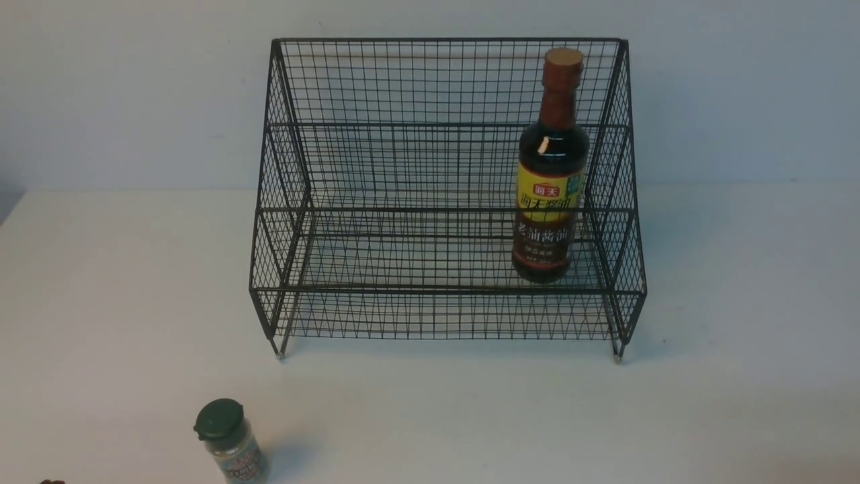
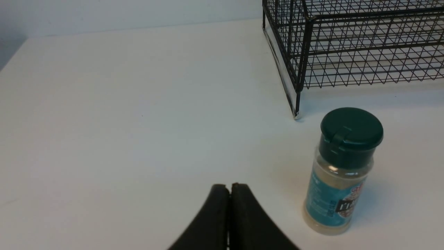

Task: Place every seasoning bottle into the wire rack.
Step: Use the left arm to grab the condiment bottle closest to it

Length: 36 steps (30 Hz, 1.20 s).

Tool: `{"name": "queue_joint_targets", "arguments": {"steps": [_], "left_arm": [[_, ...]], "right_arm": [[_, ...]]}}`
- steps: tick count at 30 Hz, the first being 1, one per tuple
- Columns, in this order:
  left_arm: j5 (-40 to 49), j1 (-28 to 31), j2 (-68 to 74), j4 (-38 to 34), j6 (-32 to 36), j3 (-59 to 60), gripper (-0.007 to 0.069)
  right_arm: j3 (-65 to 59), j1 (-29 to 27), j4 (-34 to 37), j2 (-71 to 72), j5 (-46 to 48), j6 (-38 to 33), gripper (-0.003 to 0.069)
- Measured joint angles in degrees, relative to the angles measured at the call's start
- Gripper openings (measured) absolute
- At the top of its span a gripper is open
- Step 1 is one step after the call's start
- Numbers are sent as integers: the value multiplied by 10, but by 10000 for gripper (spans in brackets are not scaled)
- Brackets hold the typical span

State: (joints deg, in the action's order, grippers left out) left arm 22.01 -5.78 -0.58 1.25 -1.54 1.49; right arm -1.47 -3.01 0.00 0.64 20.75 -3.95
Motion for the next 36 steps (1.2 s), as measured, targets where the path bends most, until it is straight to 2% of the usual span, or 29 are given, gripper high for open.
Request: {"name": "queue_joint_targets", "arguments": {"steps": [15, 16, 18, 20, 21, 22, 23, 24, 27, 28, 30, 31, 32, 36], "left_arm": [[-6, 0, 0, 22, -12, 1, -13], [-31, 0, 0, -45, -69, 2, -13], [-46, 0, 0, -107, -117, 2, -13], [-65, 0, 0, -241, -213, 2, -13], [-71, 0, 0, -278, -236, 2, -13], [-72, 0, 0, -286, -246, 2, -13], [-79, 0, 0, -346, -270, 2, -13], [-84, 0, 0, -375, -279, 2, -13], [-106, 0, 0, -404, -279, 2, -13], [-129, 0, 0, -408, -257, 2, -13], [-119, -2, 0, -388, -177, -19, -13], [-111, -2, 0, -382, -158, -32, -13], [-78, -4, 5, -365, -93, -64, -13], [53, -5, 121, -319, 67, -170, -13]], "right_arm": [[0, 0, 0, 0, 0, 0, -15], [0, 0, 0, 0, 0, 0, -15], [0, 0, 0, 0, 0, 0, -15], [0, 0, 0, 0, 0, 0, -15], [0, 0, 0, 0, 0, 0, -15], [0, 0, 0, 0, 0, 0, -15], [0, 0, 0, 0, 0, 0, -15], [0, 0, 0, 0, 0, 0, -15], [0, 0, 0, 0, 0, 0, -15], [0, 0, 0, 0, 0, 0, -15], [0, 0, 0, 0, 0, 0, -15], [0, 0, 0, 0, 0, 0, -15], [0, 0, 0, 0, 0, 0, -15], [0, 0, 0, 0, 0, 0, -15]]}}
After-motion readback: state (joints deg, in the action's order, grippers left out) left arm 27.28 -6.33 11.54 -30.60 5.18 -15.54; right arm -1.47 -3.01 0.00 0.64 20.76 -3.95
